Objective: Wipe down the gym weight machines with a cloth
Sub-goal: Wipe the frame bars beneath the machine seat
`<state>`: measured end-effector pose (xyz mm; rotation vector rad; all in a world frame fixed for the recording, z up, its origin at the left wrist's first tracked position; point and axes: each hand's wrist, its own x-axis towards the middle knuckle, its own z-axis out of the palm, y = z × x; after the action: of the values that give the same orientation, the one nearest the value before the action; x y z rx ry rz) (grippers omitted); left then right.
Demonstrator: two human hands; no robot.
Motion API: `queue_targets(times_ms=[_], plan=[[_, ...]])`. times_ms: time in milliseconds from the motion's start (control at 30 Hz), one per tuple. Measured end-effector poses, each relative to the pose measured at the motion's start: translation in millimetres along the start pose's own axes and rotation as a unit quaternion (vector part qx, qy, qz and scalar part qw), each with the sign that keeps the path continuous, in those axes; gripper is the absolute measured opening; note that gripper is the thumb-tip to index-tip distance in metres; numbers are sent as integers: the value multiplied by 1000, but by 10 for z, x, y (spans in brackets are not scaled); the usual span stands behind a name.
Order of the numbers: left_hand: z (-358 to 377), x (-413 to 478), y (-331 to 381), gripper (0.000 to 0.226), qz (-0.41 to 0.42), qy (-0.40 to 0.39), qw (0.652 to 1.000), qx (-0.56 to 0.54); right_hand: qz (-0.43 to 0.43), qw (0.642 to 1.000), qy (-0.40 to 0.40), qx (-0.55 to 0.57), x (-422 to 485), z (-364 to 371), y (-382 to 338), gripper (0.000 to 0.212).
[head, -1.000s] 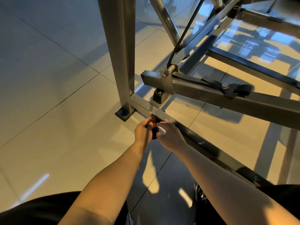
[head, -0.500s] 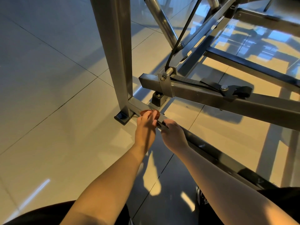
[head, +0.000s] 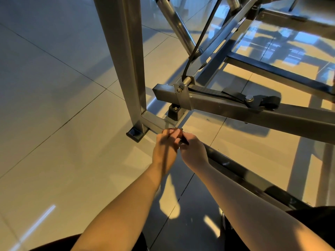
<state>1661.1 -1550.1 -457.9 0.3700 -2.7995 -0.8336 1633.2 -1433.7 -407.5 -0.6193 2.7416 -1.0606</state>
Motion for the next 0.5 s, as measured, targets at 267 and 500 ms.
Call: queue_targets(times_ms=[267,500], plan=[[-363,249,-133,35,-104,55,993,5,-35,997,-48,-40,59,36,13,34],[-166,21,-32,27,-25,25,998,-54,-31,997,-2,72,202,39,-42,17]])
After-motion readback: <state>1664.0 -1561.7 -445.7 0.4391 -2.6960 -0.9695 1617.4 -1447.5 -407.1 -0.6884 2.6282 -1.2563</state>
